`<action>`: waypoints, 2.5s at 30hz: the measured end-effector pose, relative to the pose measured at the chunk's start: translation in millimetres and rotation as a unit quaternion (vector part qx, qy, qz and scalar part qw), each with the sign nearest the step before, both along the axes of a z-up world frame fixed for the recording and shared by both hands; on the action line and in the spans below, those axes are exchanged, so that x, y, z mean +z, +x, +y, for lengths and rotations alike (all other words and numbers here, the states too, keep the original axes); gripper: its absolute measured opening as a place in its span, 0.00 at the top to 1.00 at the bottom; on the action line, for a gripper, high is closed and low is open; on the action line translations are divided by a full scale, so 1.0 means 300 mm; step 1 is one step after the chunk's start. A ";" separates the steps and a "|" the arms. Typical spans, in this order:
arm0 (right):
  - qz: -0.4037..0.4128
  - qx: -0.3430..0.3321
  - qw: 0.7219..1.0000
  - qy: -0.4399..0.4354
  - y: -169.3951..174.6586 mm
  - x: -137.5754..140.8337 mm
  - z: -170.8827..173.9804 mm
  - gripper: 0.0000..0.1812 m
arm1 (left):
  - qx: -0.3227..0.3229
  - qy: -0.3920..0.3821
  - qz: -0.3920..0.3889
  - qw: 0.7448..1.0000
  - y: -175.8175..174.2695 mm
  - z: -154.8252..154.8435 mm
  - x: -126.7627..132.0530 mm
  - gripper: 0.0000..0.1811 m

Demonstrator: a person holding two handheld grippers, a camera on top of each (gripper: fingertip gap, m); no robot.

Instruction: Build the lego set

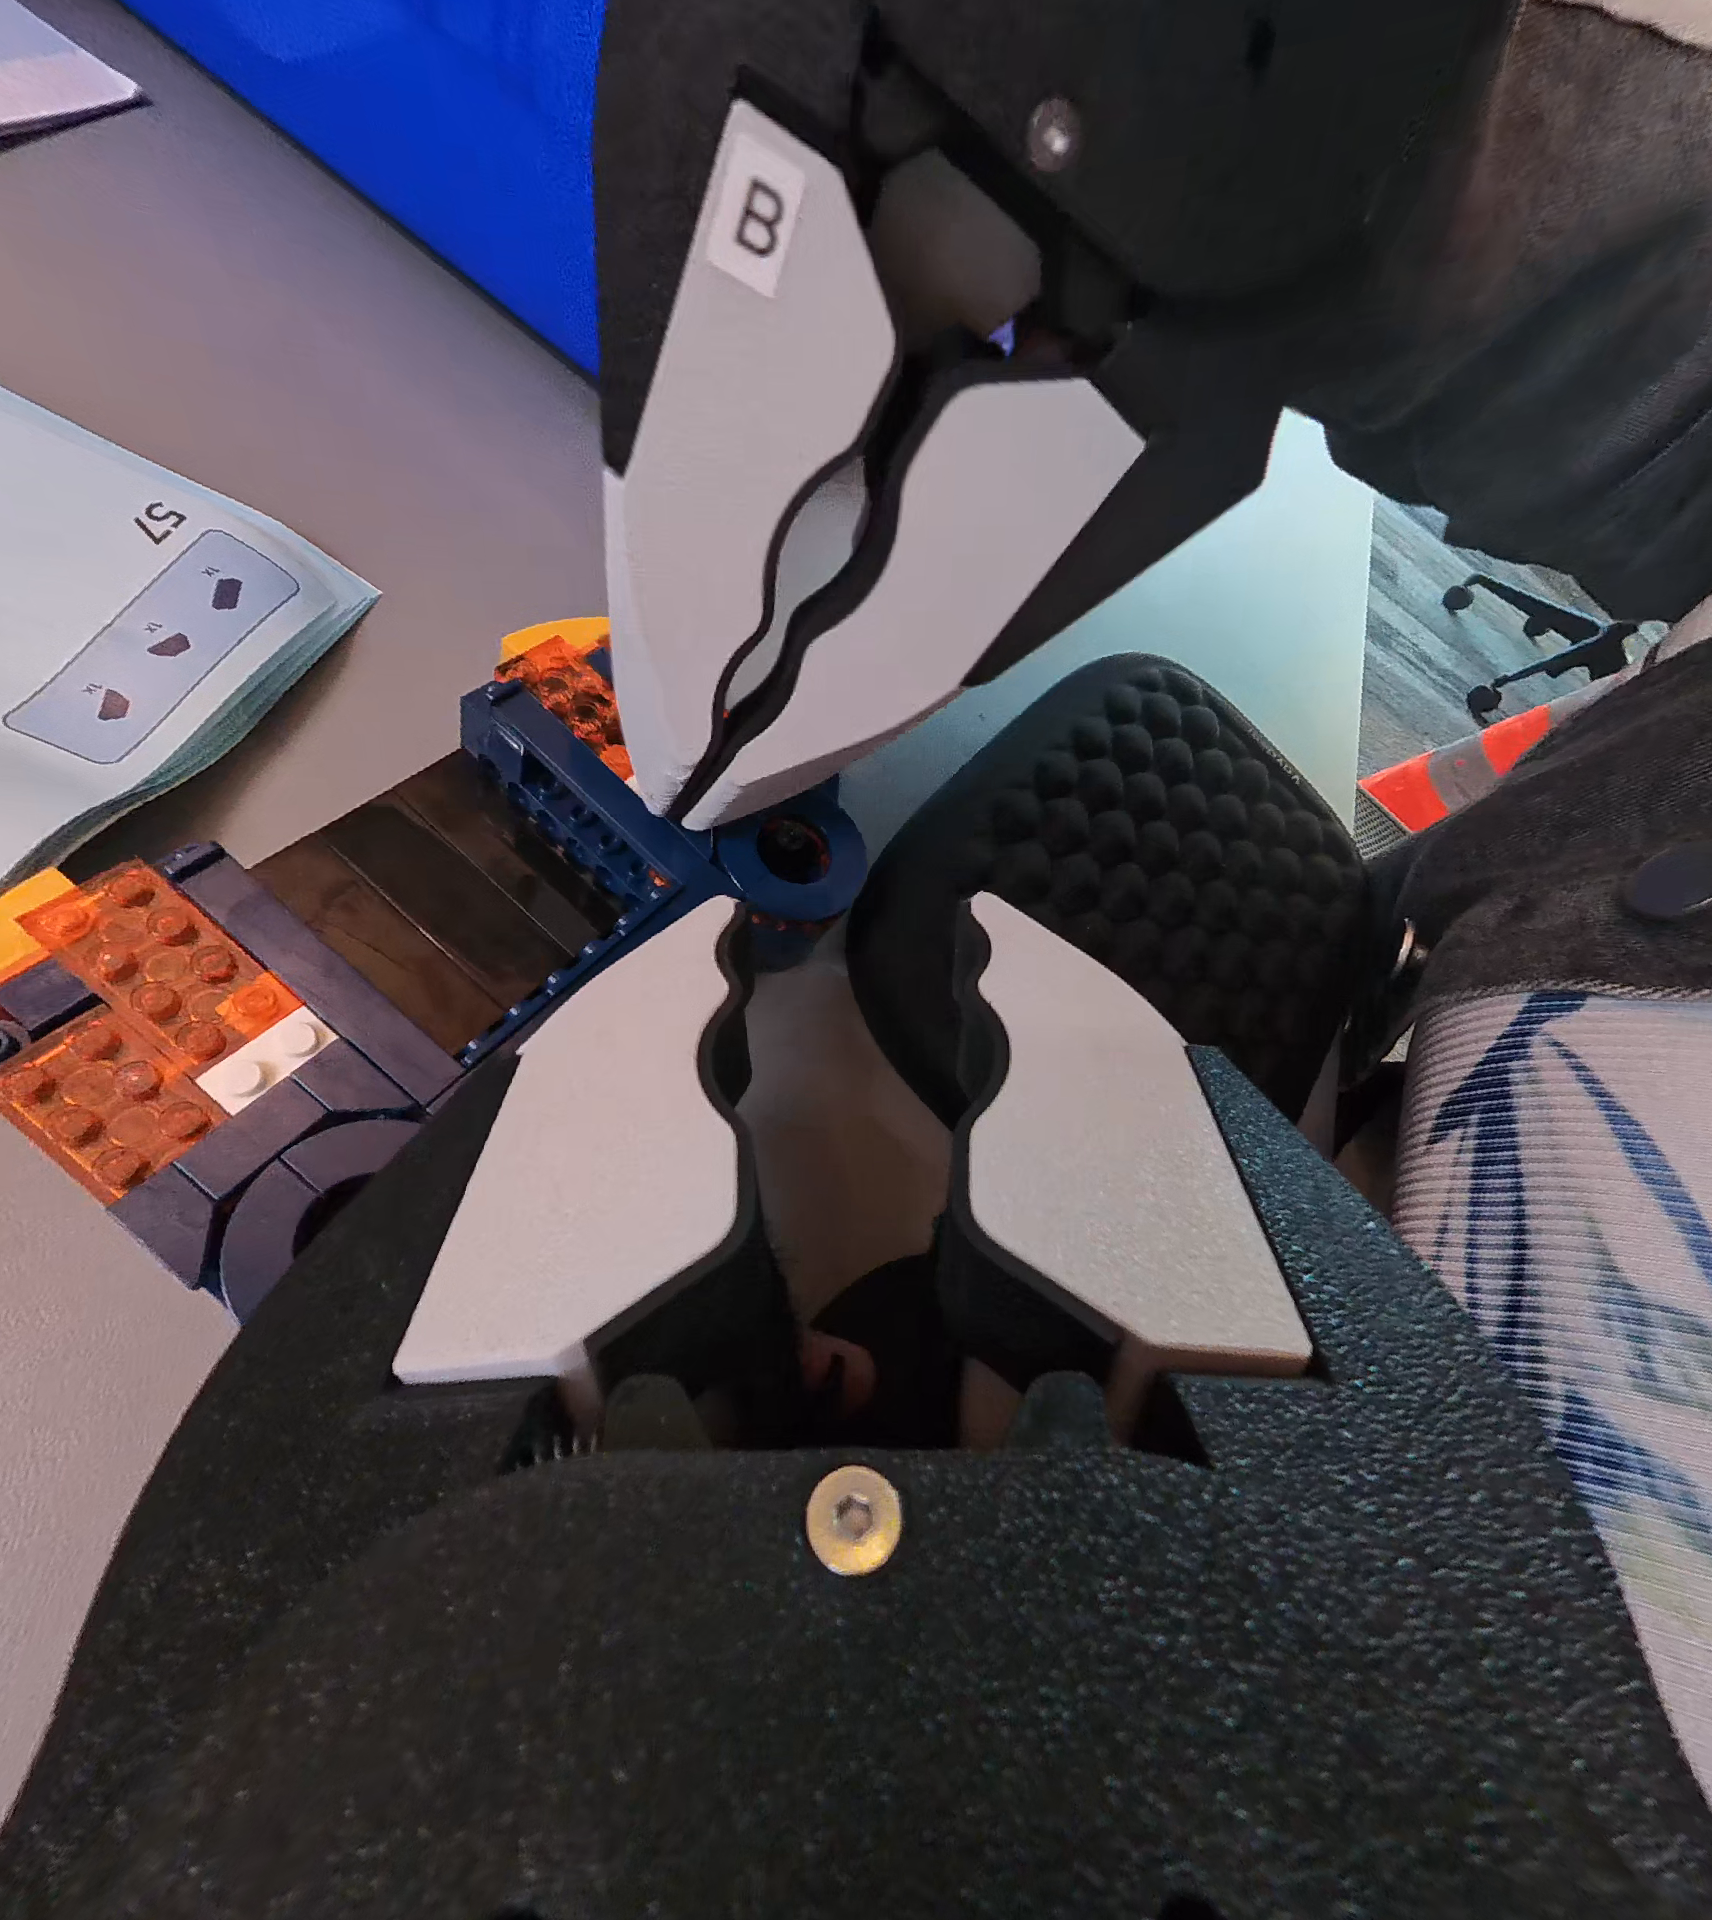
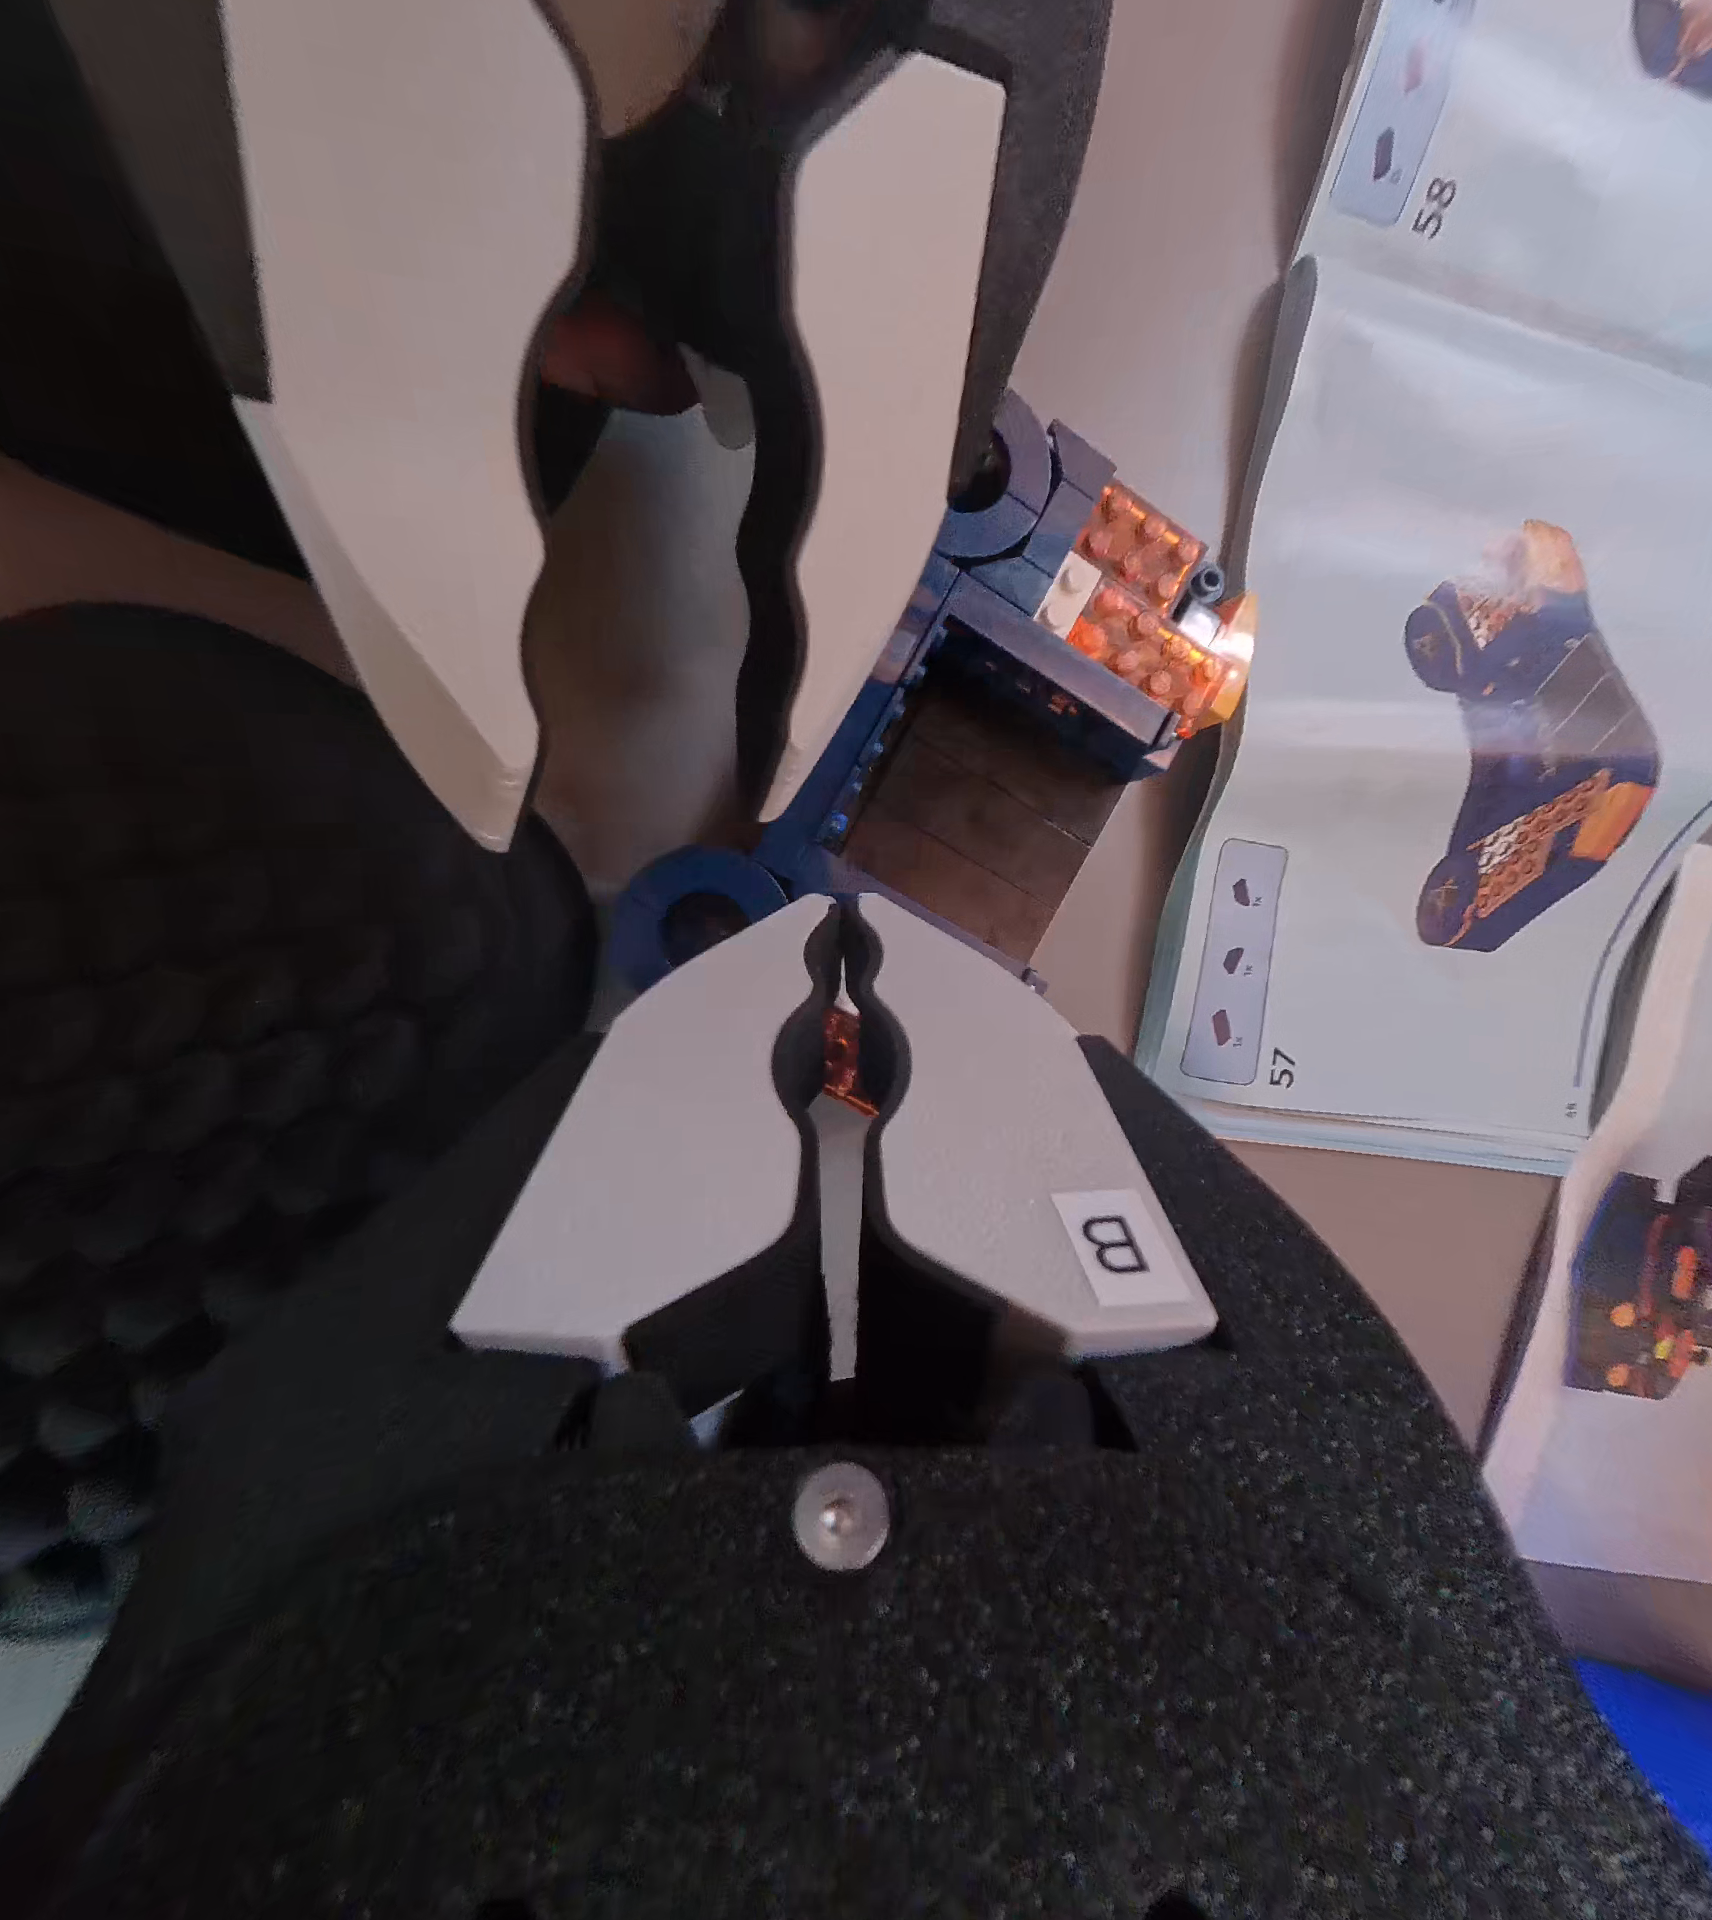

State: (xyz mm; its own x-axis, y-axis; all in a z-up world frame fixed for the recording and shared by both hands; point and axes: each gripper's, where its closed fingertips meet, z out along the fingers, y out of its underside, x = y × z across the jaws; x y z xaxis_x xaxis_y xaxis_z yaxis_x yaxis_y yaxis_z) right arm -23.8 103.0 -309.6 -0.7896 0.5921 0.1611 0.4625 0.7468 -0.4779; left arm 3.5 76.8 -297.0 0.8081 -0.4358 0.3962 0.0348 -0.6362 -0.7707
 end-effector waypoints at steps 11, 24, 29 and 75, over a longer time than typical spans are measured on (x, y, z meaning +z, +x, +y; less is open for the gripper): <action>0.088 -0.039 0.991 -0.088 0.005 -0.001 -0.008 1.00 | 0.002 -0.008 0.003 1.000 -0.001 0.002 -0.010 0.80; 0.099 -0.123 0.972 -0.176 0.025 0.042 0.025 1.00 | 0.002 0.004 0.003 1.000 0.001 0.005 0.003 0.80; 0.080 -0.136 0.972 -0.174 0.014 0.007 0.030 1.00 | 0.003 0.035 0.018 0.999 0.005 0.023 0.027 0.81; -0.126 -0.173 0.976 0.035 0.022 -0.009 0.041 1.00 | 0.026 0.082 0.026 0.996 -0.016 0.022 0.072 0.78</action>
